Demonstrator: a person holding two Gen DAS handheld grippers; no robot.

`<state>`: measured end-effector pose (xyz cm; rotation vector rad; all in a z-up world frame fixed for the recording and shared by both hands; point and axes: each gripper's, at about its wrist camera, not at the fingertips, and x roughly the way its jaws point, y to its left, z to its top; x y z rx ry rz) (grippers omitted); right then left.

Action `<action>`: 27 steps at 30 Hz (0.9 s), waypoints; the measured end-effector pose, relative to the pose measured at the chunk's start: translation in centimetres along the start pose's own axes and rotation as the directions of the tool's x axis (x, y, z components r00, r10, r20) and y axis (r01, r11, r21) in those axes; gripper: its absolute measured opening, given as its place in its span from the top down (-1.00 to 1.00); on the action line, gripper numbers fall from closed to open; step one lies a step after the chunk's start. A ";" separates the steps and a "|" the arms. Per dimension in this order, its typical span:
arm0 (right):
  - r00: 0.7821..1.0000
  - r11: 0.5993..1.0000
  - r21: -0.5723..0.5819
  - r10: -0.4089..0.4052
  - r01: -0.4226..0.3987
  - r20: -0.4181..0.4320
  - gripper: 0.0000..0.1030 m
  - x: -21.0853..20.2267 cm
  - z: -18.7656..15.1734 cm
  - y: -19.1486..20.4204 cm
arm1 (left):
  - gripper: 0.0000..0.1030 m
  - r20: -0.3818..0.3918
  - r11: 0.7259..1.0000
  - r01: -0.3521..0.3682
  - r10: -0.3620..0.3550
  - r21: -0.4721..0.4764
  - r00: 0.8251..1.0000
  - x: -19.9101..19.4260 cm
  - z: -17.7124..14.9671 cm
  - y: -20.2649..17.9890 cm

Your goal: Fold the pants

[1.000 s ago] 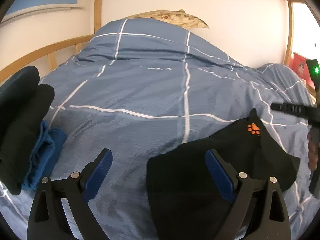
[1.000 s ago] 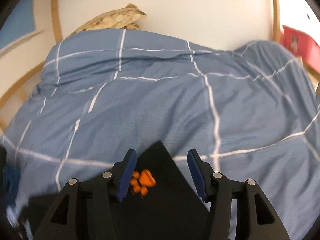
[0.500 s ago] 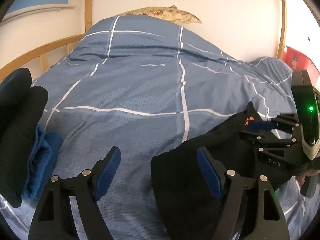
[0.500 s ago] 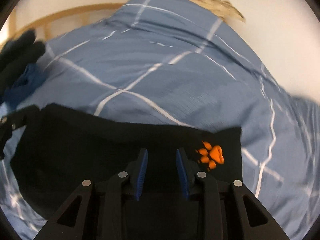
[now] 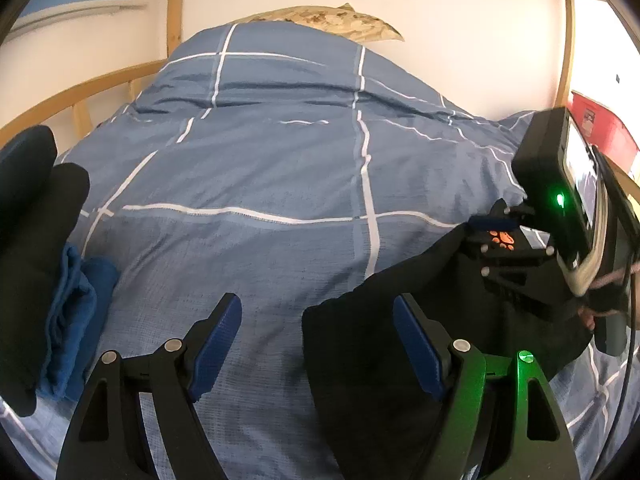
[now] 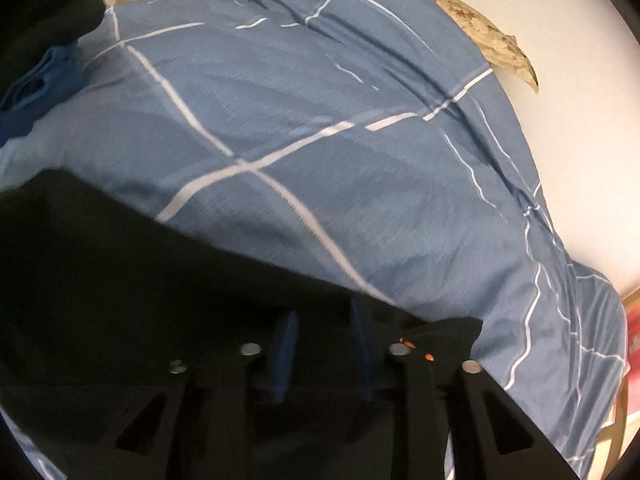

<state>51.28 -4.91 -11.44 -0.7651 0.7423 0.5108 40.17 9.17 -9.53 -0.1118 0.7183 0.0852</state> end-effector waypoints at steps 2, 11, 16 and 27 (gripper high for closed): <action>1.000 1.000 0.021 -0.017 0.016 0.005 0.48 0.3 0.7 -0.2 | -0.50 -0.008 1.000 -0.006 0.006 -0.011 1.000 0.3 0.0 0.2; 0.997 0.990 0.137 -0.029 0.039 -0.069 0.46 1.4 1.2 -2.2 | -0.50 -0.012 0.999 -0.013 0.012 -0.031 1.000 0.2 0.0 0.7; 0.994 0.920 0.389 -0.087 0.056 0.063 0.06 -5.3 -3.7 -4.7 | -0.53 0.020 0.998 0.039 -0.038 -0.039 0.999 -1.7 0.4 0.0; 0.981 0.668 0.742 -0.175 0.054 0.087 0.05 -11.8 -19.5 -5.9 | -0.61 0.033 0.967 0.087 -0.098 0.240 0.995 -3.0 -2.2 -9.4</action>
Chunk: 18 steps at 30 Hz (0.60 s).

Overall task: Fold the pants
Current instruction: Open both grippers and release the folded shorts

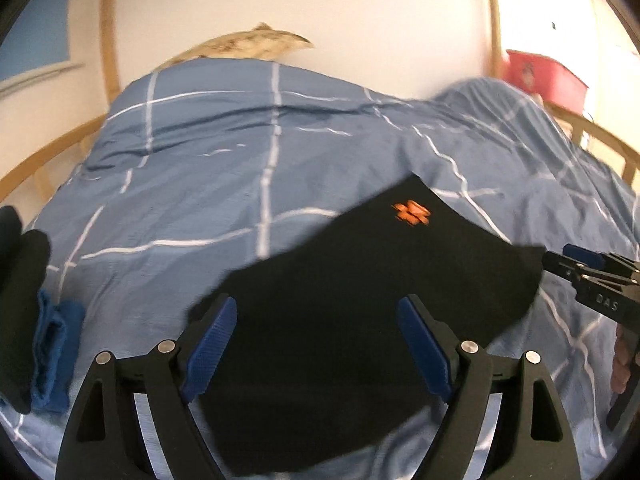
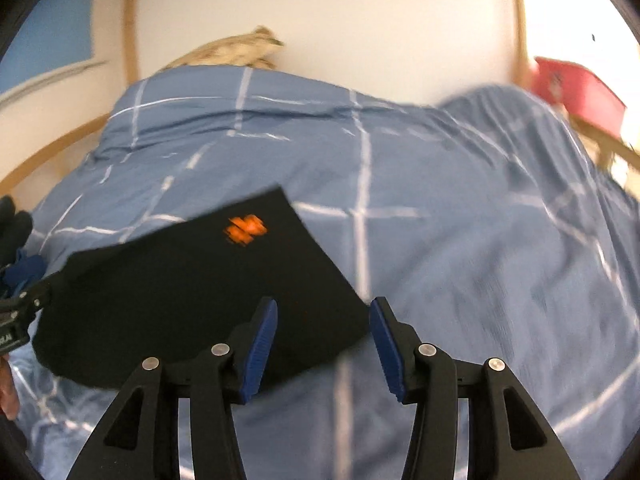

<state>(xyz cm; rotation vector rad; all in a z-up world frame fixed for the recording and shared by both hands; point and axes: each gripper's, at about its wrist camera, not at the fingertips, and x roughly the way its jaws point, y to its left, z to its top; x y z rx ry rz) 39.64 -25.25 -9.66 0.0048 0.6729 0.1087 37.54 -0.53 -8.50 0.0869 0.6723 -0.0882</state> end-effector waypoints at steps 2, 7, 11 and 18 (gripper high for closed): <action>0.999 0.999 0.053 0.000 0.002 -0.042 0.05 0.8 -1.1 -1.5 | -0.61 -0.016 0.999 0.030 -0.030 0.017 0.999 0.3 -0.3 -1.1; 0.994 0.978 0.199 0.078 -0.062 -0.076 0.05 2.3 -2.6 -3.7 | -0.61 -0.013 0.998 0.014 -0.014 0.061 1.000 0.6 -0.7 -2.3; 0.990 0.969 0.221 0.124 -0.106 -0.066 0.06 3.3 -2.7 -3.6 | -0.61 -0.025 0.999 0.023 -0.022 0.036 0.999 0.9 -0.7 -1.8; 0.982 0.958 0.249 0.168 -0.142 -0.085 0.06 5.7 -2.0 -2.9 | -0.61 -0.028 1.000 0.013 -0.013 -0.004 1.000 1.1 -0.8 -1.0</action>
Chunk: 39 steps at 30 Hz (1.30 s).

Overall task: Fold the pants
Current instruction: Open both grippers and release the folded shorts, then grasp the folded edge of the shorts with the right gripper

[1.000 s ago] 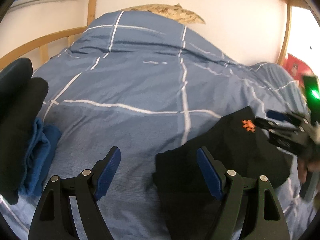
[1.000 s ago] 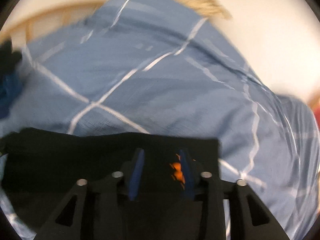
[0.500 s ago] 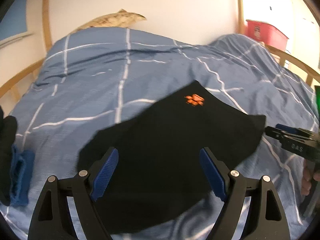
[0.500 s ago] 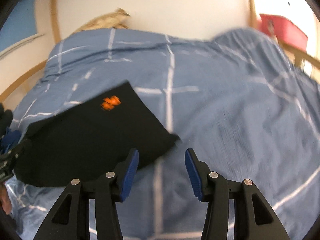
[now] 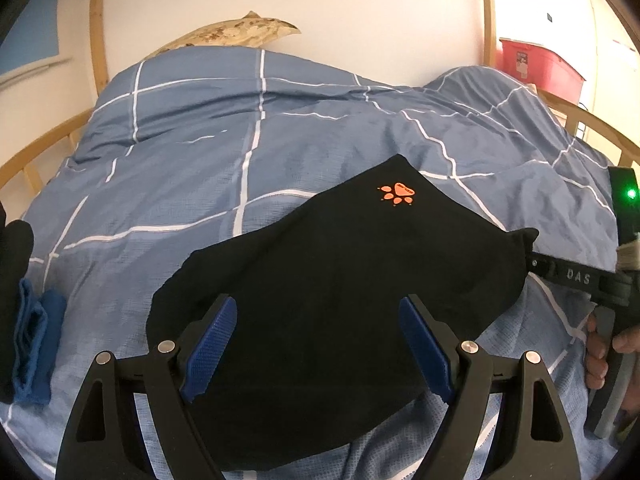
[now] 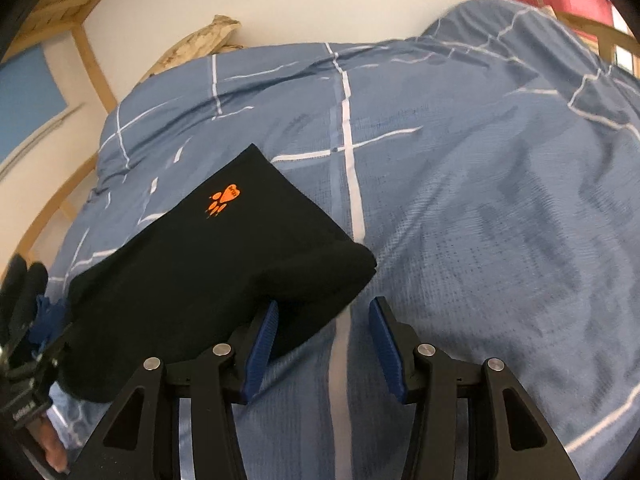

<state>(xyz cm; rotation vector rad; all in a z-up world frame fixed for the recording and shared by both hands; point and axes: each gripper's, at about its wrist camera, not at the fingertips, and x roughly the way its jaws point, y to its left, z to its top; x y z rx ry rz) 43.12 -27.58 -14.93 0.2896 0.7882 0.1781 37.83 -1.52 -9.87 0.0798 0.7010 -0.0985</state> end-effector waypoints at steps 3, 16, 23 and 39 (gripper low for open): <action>1.000 0.998 0.055 0.030 -0.031 0.003 0.30 0.6 0.4 -0.7 | -0.61 0.000 1.000 0.006 -0.006 0.015 1.000 0.0 -0.2 -0.3; 0.992 0.988 0.152 -0.032 0.013 0.122 0.91 -5.4 0.3 -0.6 | -0.61 -0.015 0.998 0.063 -0.063 0.003 0.998 0.1 -0.2 -0.4; 0.991 0.981 0.164 -0.113 0.099 0.075 0.91 -6.2 0.5 -0.1 | -0.61 -0.052 0.998 0.054 -0.053 0.015 0.997 0.9 -0.5 -0.8; 0.983 0.969 -0.170 -0.177 0.182 0.044 0.17 -8.0 -1.7 0.9 | -0.81 0.001 0.996 0.080 -0.080 0.027 0.997 -2.3 -0.3 -2.7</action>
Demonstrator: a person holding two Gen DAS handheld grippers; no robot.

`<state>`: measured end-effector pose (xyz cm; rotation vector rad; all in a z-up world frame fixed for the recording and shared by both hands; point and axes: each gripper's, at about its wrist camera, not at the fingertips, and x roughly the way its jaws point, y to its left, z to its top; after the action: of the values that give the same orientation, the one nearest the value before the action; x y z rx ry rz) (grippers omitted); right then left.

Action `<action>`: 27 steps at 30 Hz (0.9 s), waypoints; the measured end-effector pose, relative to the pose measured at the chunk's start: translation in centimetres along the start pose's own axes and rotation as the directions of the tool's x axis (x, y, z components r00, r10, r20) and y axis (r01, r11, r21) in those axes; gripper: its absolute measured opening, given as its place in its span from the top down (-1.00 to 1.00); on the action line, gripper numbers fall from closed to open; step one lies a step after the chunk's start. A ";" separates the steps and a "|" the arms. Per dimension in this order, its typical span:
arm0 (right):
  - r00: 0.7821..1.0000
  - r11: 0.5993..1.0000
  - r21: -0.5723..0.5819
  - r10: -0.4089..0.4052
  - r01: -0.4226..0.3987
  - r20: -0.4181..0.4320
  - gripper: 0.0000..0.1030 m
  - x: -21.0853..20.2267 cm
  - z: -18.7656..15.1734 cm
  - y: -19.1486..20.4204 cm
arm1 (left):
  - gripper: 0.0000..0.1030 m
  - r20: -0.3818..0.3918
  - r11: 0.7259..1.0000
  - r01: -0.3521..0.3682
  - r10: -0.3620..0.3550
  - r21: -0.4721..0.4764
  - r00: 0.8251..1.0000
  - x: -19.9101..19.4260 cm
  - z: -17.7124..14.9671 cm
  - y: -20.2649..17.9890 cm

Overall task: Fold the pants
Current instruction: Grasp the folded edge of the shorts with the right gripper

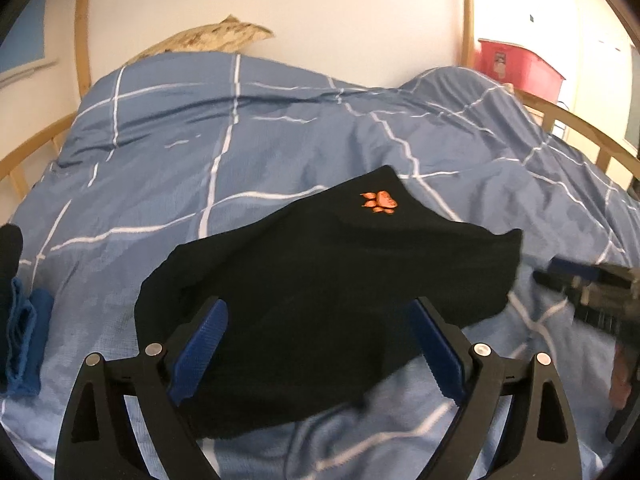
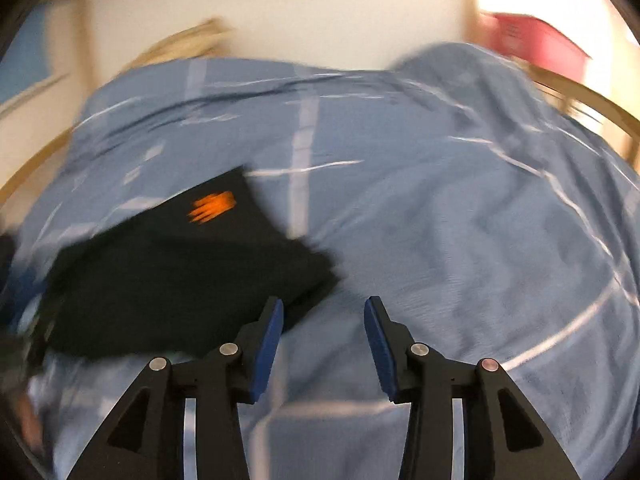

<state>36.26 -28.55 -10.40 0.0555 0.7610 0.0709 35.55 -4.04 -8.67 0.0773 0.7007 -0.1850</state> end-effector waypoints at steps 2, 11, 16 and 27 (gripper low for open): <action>0.993 0.990 -0.089 0.109 -0.111 -0.035 0.17 -0.4 -0.9 1.2 | -0.85 0.005 0.999 0.009 -0.009 0.031 1.000 -0.4 -0.1 -0.7; 0.974 0.922 -0.317 0.202 -0.223 -0.099 0.17 0.7 -2.2 5.1 | -0.85 -0.020 0.999 0.003 -0.002 0.035 1.000 0.5 -0.2 -0.7; 0.971 0.938 -0.257 0.209 -0.232 -0.112 0.17 1.8 -2.2 3.8 | -0.85 -0.020 0.999 0.000 0.000 0.034 1.000 0.5 -0.1 -0.6; 0.940 0.932 -0.142 0.317 -0.333 -0.128 0.73 3.9 -1.4 2.5 | -0.85 -0.031 0.999 0.000 0.001 0.042 1.000 1.0 -0.3 -0.6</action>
<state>37.98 -25.70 -13.93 0.0227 0.8418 0.4552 35.95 -4.75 -9.52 0.1207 0.7277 -0.1987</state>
